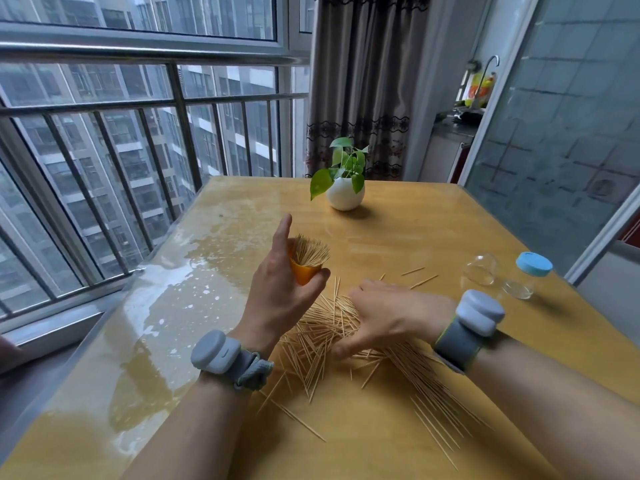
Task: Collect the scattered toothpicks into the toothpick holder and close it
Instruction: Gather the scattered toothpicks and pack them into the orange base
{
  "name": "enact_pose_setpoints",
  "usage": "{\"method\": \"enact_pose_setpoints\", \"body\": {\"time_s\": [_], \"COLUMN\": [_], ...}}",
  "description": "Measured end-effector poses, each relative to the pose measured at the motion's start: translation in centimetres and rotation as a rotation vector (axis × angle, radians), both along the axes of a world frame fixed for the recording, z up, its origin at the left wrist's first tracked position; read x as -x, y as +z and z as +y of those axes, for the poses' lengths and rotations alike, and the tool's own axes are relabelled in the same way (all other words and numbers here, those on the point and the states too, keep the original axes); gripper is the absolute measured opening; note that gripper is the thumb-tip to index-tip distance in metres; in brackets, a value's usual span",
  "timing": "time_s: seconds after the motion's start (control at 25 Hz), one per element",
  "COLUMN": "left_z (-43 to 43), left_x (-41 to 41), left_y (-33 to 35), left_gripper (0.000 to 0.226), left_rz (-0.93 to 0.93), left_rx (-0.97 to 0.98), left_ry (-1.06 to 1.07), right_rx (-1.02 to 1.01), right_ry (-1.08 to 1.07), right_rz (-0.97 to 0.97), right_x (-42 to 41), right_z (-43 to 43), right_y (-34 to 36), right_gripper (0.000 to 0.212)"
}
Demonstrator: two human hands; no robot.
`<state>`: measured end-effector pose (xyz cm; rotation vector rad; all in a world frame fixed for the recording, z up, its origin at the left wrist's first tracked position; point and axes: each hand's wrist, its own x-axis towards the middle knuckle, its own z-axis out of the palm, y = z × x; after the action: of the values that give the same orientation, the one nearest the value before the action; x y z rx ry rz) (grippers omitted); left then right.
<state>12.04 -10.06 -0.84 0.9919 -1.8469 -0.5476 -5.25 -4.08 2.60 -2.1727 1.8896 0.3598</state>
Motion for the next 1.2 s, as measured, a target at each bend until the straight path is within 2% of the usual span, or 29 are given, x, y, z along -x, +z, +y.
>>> {"method": "enact_pose_setpoints", "body": {"time_s": [0.08, 0.24, 0.48, 0.88, 1.04, 1.2], "left_z": [0.1, 0.2, 0.3, 0.3, 0.4, 0.4], "left_x": [0.1, 0.2, 0.5, 0.6, 0.5, 0.6], "left_y": [-0.1, -0.3, -0.4, -0.7, -0.7, -0.6], "left_gripper": [0.102, 0.101, 0.101, 0.101, 0.100, 0.099], "left_rz": [-0.009, -0.015, -0.043, -0.077, -0.072, -0.047], "left_rx": [0.001, 0.001, 0.008, -0.014, -0.020, -0.038], "left_ry": [0.001, -0.002, -0.006, -0.003, 0.006, 0.020], "right_rx": [0.020, 0.051, -0.003, 0.092, 0.072, 0.026], "right_ry": [-0.010, 0.000, -0.026, 0.077, 0.033, 0.020], "right_rz": [0.069, 0.065, 0.055, 0.058, -0.003, -0.153], "right_x": [-0.6, -0.9, -0.8, -1.5, -1.0, 1.1], "right_z": [0.1, 0.0, 0.3, -0.9, -1.4, -1.8], "right_y": [-0.1, 0.3, 0.7, 0.6, 0.2, -0.2], "right_gripper": [0.082, 0.060, 0.062, 0.021, 0.025, 0.028]}}
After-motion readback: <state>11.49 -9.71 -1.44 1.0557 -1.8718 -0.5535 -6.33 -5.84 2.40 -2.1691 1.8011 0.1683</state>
